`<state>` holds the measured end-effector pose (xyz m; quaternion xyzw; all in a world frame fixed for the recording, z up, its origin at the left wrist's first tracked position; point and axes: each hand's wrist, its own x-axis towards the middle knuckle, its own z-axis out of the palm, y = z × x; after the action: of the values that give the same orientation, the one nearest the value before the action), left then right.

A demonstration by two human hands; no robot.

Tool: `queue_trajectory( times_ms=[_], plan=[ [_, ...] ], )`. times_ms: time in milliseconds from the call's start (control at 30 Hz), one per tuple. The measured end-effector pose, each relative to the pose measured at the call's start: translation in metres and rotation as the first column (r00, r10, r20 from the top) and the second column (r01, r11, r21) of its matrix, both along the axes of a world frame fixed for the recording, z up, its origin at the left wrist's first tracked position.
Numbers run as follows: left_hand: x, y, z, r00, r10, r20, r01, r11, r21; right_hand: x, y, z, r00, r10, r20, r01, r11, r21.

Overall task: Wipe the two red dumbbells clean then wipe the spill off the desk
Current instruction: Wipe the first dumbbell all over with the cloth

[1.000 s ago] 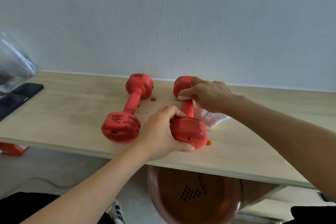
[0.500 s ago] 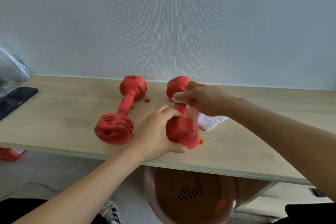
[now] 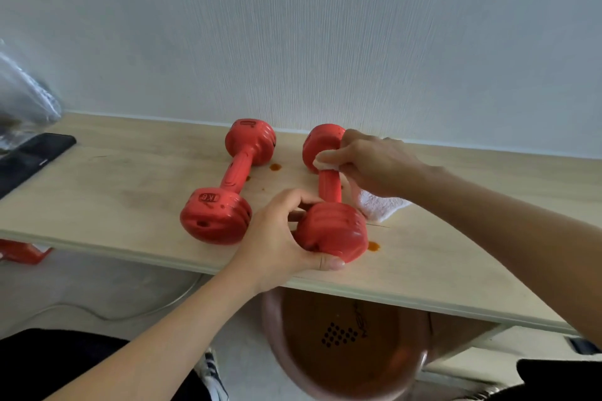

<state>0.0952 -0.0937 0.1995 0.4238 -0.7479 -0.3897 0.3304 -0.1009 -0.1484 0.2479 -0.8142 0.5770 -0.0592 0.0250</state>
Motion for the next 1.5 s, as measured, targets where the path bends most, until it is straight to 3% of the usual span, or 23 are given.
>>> queue_trajectory(
  times_ms=[200, 433, 533, 600, 667, 867, 1133, 1267, 1367, 1500],
  plan=[
    [0.004, -0.005, -0.001, 1.000, 0.002, 0.010, -0.002, 1.000, 0.017, -0.012, 0.036, 0.005, 0.972, 0.220, 0.086, -0.232, 0.957, 0.176],
    [0.008, -0.006, 0.008, 0.997, -0.018, 0.073, 0.013, 0.998, 0.069, 0.001, 0.003, -0.001, 0.996, -0.039, 0.075, 0.039, 0.999, 0.003],
    [0.008, -0.005, 0.025, 0.962, -0.037, 0.270, 0.033, 0.999, 0.020, 0.009, -0.002, 0.001, 0.998, -0.061, 0.017, 0.061, 0.998, -0.009],
    [0.002, -0.003, 0.036, 0.880, -0.017, 0.474, 0.087, 0.988, -0.127, 0.012, -0.001, 0.003, 0.998, -0.062, -0.018, 0.062, 0.998, -0.001],
    [-0.004, -0.001, 0.041, 0.838, -0.011, 0.546, 0.144, 0.969, -0.201, 0.013, 0.000, 0.006, 0.998, -0.058, -0.009, 0.058, 0.998, 0.028],
    [0.001, -0.006, 0.033, 0.904, -0.028, 0.427, 0.100, 0.984, -0.147, 0.005, 0.036, 0.016, 0.974, 0.214, -0.072, -0.201, 0.967, 0.155],
    [-0.007, -0.006, 0.026, 0.944, -0.060, 0.324, 0.091, 0.993, -0.080, 0.003, -0.004, -0.004, 0.989, -0.096, 0.108, 0.094, 0.995, 0.025],
    [-0.003, -0.008, 0.025, 0.951, -0.057, 0.304, 0.084, 0.994, -0.074, -0.002, 0.007, -0.007, 0.993, 0.029, 0.112, -0.029, 1.000, 0.002],
    [-0.002, -0.010, 0.024, 0.954, -0.062, 0.294, 0.085, 0.994, -0.064, -0.007, 0.035, 0.002, 0.986, 0.130, 0.108, -0.146, 0.977, 0.156],
    [-0.004, -0.008, 0.024, 0.948, -0.076, 0.308, 0.100, 0.993, -0.060, -0.009, 0.025, 0.002, 0.989, 0.030, 0.142, -0.040, 0.997, 0.073]
  ],
)
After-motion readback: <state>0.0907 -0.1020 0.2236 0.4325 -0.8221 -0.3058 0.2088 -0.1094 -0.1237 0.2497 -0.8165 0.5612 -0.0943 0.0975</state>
